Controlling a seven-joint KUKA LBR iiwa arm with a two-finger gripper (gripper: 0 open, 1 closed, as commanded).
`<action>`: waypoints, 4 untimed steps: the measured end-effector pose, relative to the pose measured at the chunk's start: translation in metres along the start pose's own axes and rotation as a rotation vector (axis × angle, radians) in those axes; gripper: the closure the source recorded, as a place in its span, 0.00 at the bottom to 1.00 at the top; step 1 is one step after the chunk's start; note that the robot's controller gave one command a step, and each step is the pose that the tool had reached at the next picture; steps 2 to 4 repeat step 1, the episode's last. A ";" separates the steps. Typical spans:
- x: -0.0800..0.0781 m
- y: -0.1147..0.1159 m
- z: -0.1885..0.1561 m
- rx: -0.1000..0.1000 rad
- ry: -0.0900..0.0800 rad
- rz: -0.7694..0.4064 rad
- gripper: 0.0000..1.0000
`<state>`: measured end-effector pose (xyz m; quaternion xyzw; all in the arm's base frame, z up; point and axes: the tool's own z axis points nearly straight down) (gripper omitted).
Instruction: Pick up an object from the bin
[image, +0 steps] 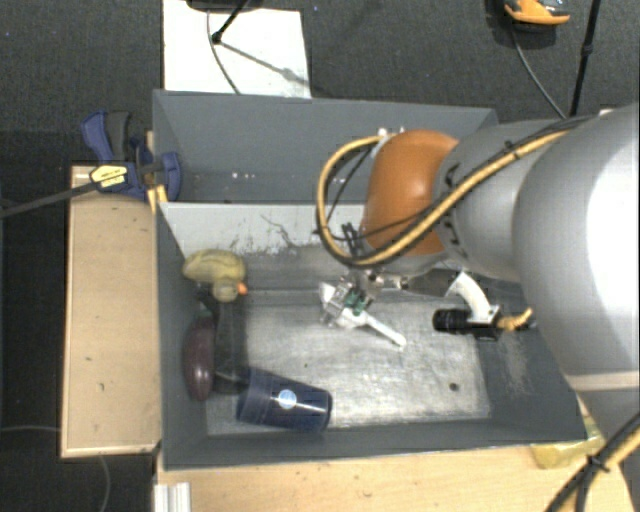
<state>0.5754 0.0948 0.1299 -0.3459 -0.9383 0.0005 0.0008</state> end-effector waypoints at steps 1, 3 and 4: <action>0.000 0.001 -0.017 -0.003 -0.002 -0.002 1.00; 0.000 0.001 -0.017 -0.003 -0.002 -0.002 1.00; 0.000 0.001 -0.017 -0.003 -0.002 -0.002 1.00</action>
Offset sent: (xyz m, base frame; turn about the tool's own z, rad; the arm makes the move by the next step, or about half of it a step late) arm 0.0001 -0.0001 0.0437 0.0000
